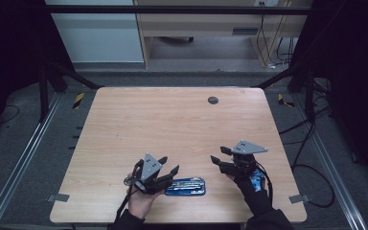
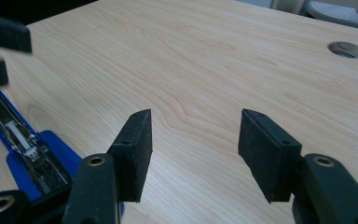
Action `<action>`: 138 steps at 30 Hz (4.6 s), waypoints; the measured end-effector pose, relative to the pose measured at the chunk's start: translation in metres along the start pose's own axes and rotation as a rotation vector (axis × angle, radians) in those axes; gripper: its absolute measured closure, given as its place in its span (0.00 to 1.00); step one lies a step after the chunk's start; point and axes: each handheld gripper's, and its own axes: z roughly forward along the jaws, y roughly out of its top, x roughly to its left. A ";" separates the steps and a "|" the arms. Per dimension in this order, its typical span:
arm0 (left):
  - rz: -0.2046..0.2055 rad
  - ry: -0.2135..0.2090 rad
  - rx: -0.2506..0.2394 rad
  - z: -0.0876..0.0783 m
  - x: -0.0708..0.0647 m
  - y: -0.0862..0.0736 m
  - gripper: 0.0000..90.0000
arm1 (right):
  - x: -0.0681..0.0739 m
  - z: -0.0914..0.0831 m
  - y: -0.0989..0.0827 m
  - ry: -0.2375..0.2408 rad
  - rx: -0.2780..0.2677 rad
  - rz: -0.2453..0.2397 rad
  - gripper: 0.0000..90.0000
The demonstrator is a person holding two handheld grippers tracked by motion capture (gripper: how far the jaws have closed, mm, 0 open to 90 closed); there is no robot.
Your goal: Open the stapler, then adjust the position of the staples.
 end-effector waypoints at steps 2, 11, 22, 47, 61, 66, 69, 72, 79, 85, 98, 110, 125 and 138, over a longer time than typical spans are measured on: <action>0.005 0.006 0.000 -0.002 0.005 0.003 0.50 | -0.002 -0.003 -0.001 -0.009 -0.001 0.000 0.52; 0.023 0.106 0.019 -0.023 0.048 0.009 0.48 | -0.014 -0.020 -0.019 -0.093 0.060 0.019 0.61; 0.015 0.177 0.068 -0.045 0.087 -0.012 0.44 | -0.023 -0.029 -0.027 -0.157 0.090 0.059 0.64; -0.073 0.241 0.117 -0.071 0.131 -0.061 0.44 | -0.025 0.009 -0.030 -0.209 0.232 0.128 0.68; -0.066 0.245 0.117 -0.072 0.129 -0.060 0.44 | -0.026 0.011 -0.034 -0.199 0.263 0.157 0.70; -0.060 0.241 0.128 -0.070 0.129 -0.060 0.44 | -0.027 0.014 -0.035 -0.204 0.284 0.158 0.71; -0.054 0.241 0.131 -0.070 0.129 -0.060 0.44 | -0.028 0.015 -0.036 -0.204 0.286 0.166 0.72; -0.051 0.240 0.134 -0.070 0.128 -0.060 0.45 | -0.027 0.017 -0.036 -0.195 0.294 0.174 0.73; -0.035 0.239 0.143 -0.069 0.127 -0.060 0.45 | -0.028 0.020 -0.037 -0.193 0.326 0.166 0.78; -0.033 0.239 0.141 -0.068 0.126 -0.060 0.45 | -0.029 0.021 -0.037 -0.196 0.330 0.157 0.82; -0.018 0.235 0.151 -0.068 0.125 -0.060 0.45 | -0.030 0.019 -0.037 -0.198 0.342 0.139 0.81; -0.012 0.236 0.155 -0.067 0.125 -0.060 0.45 | -0.029 0.019 -0.035 -0.206 0.348 0.153 0.84; -0.014 0.234 0.158 -0.067 0.125 -0.060 0.45 | -0.029 0.022 -0.035 -0.213 0.371 0.144 0.86; -0.008 0.234 0.162 -0.067 0.125 -0.060 0.45 | -0.022 0.010 -0.022 -0.113 0.322 0.083 0.87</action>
